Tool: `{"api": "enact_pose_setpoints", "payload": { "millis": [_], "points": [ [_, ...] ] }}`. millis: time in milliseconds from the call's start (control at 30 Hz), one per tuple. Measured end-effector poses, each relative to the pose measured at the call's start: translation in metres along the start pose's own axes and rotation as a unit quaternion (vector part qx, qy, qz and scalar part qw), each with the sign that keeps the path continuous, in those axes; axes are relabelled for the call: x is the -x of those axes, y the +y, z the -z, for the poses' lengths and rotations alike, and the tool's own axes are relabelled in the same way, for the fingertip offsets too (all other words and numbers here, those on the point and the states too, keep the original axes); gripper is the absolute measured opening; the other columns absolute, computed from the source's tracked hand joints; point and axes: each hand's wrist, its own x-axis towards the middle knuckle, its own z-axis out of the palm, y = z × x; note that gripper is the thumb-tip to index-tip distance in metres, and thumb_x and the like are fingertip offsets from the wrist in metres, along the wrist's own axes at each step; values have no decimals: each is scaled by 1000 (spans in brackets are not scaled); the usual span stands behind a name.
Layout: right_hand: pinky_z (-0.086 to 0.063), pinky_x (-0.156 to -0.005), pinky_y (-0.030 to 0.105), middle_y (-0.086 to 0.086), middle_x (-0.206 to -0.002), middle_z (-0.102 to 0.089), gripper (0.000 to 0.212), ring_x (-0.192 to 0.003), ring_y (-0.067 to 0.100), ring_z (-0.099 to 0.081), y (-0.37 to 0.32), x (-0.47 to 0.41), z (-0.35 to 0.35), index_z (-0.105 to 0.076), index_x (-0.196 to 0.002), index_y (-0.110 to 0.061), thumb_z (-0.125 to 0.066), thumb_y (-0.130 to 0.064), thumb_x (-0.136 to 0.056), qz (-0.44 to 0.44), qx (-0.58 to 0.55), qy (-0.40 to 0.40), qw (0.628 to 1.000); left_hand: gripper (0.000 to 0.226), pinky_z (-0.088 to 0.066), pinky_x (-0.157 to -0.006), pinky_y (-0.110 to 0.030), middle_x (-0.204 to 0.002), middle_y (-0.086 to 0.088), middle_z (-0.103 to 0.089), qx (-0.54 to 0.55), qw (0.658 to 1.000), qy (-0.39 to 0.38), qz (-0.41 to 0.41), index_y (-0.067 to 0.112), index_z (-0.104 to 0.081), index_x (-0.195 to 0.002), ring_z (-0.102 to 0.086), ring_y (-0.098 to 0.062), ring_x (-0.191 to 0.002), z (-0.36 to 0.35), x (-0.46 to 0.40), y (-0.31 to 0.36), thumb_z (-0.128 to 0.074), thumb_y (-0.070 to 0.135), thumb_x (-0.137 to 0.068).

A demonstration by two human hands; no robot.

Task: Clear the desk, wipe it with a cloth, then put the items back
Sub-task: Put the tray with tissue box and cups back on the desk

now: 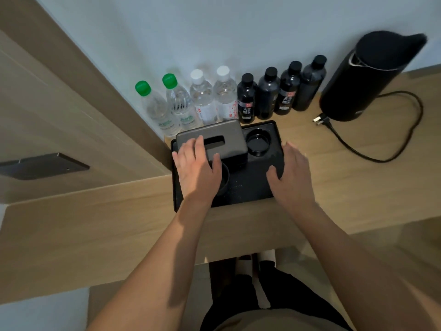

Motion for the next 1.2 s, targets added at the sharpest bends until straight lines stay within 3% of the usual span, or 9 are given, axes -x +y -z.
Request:
{"api": "enact_pose_setpoints", "payload": {
  "millis": [200,333,467,567,667,833,933,1200],
  "points": [
    [-18,-123,44,16,-157,-33,67,-148,28,-24,26,23,44,-29,-152,-3,-58,-17,-93,-29,-22,69,997,56,-8,-125,-50,-150,-11,-43,20,996,-34,-78,12,-42,-149,-31,-30,-144,-1,9,57,-52,34,-99],
    [-18,-123,44,17,-156,-35,67,-147,29,-27,66,40,68,-31,-152,-3,-50,-24,-91,-55,-45,135,988,52,-17,-123,-56,-145,-14,-47,7,985,-22,-171,9,-47,-145,-38,-33,-140,-15,18,109,-53,33,-99],
    [-10,-124,37,9,-161,-26,66,-151,23,-17,123,65,113,-25,-155,-10,-52,-21,-96,-119,-49,155,979,49,-21,-120,-58,-141,-15,-50,24,971,-48,-234,8,-51,-140,-41,-35,-137,-44,43,195,-56,30,-97],
    [-19,-122,49,15,-158,-29,64,-148,28,-21,180,96,154,-27,-152,-5,-49,-21,-94,-154,-55,186,969,47,-22,-119,-58,-139,-16,-51,45,952,-67,-297,9,-53,-139,-43,-37,-134,-68,76,269,-57,30,-97],
    [-28,-118,50,21,-149,-38,66,-142,34,-31,244,128,192,-34,-146,3,-46,-24,-87,-192,-52,229,953,47,-22,-119,-58,-139,-15,-51,59,928,-88,-356,11,-52,-140,-43,-36,-134,-89,111,342,-53,32,-97],
    [-18,-123,43,11,-159,-29,67,-148,23,-21,334,180,262,-29,-153,-8,-56,-17,-92,-265,-85,292,915,47,-22,-119,-58,-138,-15,-53,80,885,-104,-446,11,-54,-138,-45,-38,-132,-122,174,464,-50,34,-97],
    [-17,-123,42,12,-158,-30,69,-148,26,-23,375,209,293,-29,-153,-7,-58,-12,-91,-291,-81,335,892,47,-22,-120,-57,-138,-16,-52,88,860,-118,-488,12,-55,-138,-45,-38,-131,-135,207,526,-49,34,-97],
    [-21,-121,51,16,-156,-33,66,-146,30,-26,462,248,350,-32,-150,-2,-59,-12,-91,-342,-45,378,859,46,-22,-120,-57,-137,-14,-51,122,802,-148,-565,12,-52,-140,-46,-35,-130,-172,266,643,-55,27,-97]
  ]
}}
